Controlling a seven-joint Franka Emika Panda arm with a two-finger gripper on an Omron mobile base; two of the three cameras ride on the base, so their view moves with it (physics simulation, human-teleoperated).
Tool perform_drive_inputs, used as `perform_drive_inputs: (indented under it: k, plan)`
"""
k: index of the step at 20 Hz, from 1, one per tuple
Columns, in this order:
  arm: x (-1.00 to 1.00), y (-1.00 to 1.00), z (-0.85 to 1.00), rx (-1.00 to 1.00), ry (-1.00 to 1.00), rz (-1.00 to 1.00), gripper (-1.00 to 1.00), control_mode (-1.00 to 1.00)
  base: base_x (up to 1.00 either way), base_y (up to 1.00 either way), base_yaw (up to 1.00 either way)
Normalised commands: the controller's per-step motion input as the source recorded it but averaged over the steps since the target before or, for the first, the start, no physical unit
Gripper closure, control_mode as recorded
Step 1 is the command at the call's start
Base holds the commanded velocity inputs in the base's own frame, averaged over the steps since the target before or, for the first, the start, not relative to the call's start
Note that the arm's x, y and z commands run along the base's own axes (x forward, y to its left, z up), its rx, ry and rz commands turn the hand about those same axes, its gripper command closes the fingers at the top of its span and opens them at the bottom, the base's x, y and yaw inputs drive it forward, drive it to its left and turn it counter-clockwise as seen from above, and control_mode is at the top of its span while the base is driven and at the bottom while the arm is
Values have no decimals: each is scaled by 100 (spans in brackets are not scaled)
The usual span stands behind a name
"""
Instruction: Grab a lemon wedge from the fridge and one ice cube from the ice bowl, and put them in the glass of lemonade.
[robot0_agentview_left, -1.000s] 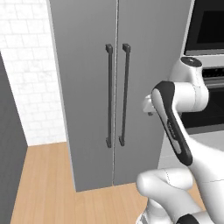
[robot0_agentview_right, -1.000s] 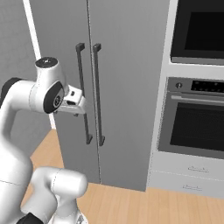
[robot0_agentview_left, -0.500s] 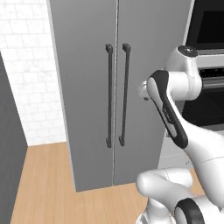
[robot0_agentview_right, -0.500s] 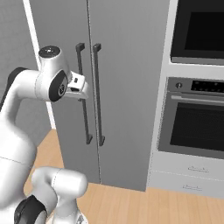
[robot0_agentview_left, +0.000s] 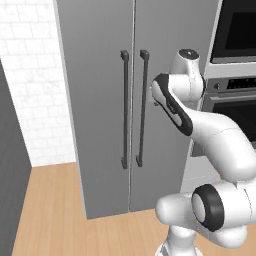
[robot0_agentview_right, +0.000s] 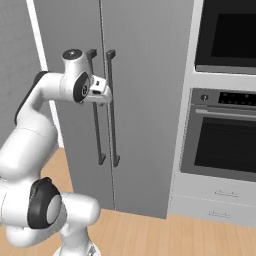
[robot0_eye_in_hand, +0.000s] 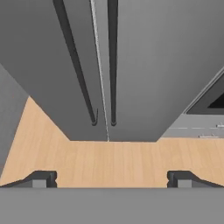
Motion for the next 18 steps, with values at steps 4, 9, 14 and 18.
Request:
perform_drive_inputs:
  k: [4, 9, 14, 18]
  plan:
    - [92, 4, -33, -6, 8, -3, -100, -100, 0, 0, 0]
    - [33, 0, -26, 0, 0, 0, -100, -100, 0, 0, 0]
    - [37, 3, -22, 0, -1, 0, -100, -100, 0, 0, 0]
    - [47, 3, -23, 0, -2, 0, -100, -100, 0, 0, 0]
